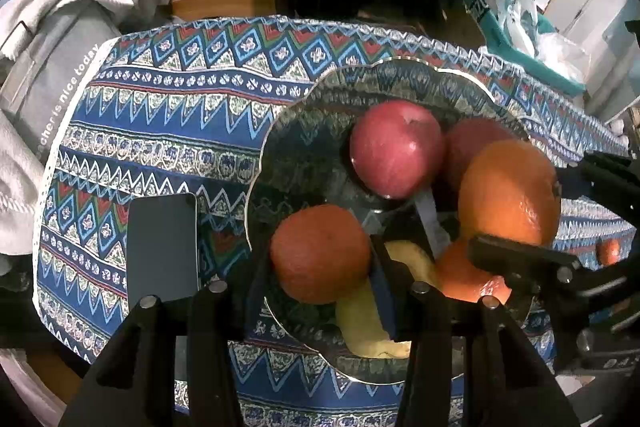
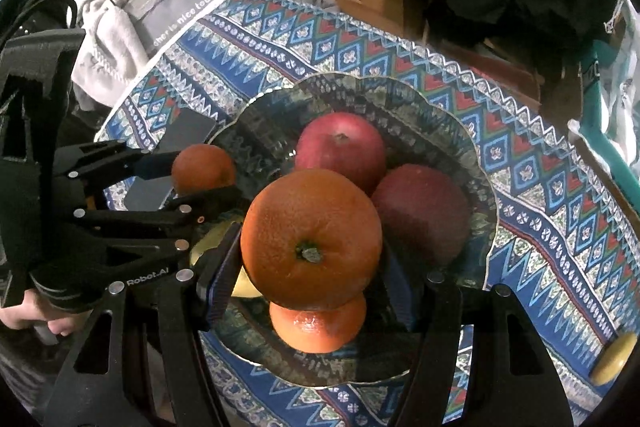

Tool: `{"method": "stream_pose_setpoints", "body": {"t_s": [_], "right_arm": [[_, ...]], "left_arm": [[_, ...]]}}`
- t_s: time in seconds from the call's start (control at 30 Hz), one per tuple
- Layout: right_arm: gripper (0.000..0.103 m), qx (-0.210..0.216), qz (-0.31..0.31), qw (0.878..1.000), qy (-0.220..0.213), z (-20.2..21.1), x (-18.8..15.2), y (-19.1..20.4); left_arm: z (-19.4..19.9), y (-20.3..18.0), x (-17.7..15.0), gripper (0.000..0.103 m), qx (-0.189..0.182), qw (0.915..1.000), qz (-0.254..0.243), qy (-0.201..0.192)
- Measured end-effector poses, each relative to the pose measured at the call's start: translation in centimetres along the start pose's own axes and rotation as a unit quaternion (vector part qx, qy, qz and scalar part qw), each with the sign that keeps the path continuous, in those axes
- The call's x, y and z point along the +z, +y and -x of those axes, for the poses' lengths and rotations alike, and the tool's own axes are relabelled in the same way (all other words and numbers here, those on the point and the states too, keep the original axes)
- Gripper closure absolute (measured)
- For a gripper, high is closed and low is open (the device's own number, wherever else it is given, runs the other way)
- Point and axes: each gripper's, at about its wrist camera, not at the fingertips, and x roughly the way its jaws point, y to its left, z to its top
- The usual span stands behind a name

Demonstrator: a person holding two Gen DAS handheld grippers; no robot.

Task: Organize fruits
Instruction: 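Open both tools to drop the two oranges into the bowl, then move both tools back toward the remaining yellow pear and orange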

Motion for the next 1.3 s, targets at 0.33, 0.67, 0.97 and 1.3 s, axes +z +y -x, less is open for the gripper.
{"method": "stream_pose_setpoints", "body": {"t_s": [0.33,0.67,0.97,1.3], "right_arm": [[0.037,0.012,-0.016,1.000,-0.020,1.0,0.2,-0.4],[0.037,-0.010,-0.010,0.999,-0.037,3.7,-0.3,-0.6],[0.037,-0.059,-0.010,0.996,-0.070,7.4,-1.9,-2.1],[0.037,-0.095,-0.025,0.991,-0.093,11.2,-4.5,-4.5]], "left_arm": [[1.3,-0.5,-0.3,0.048,0.004,0.9999,-0.009,-0.008],[3.8,-1.3,-0.3,0.041,-0.008,0.9996,0.001,-0.029],[5.8,-3.5,0.1,0.040,-0.015,0.9988,-0.012,-0.046],[7.7,-7.4,0.2,0.035,-0.019,0.9966,-0.042,-0.068]]}}
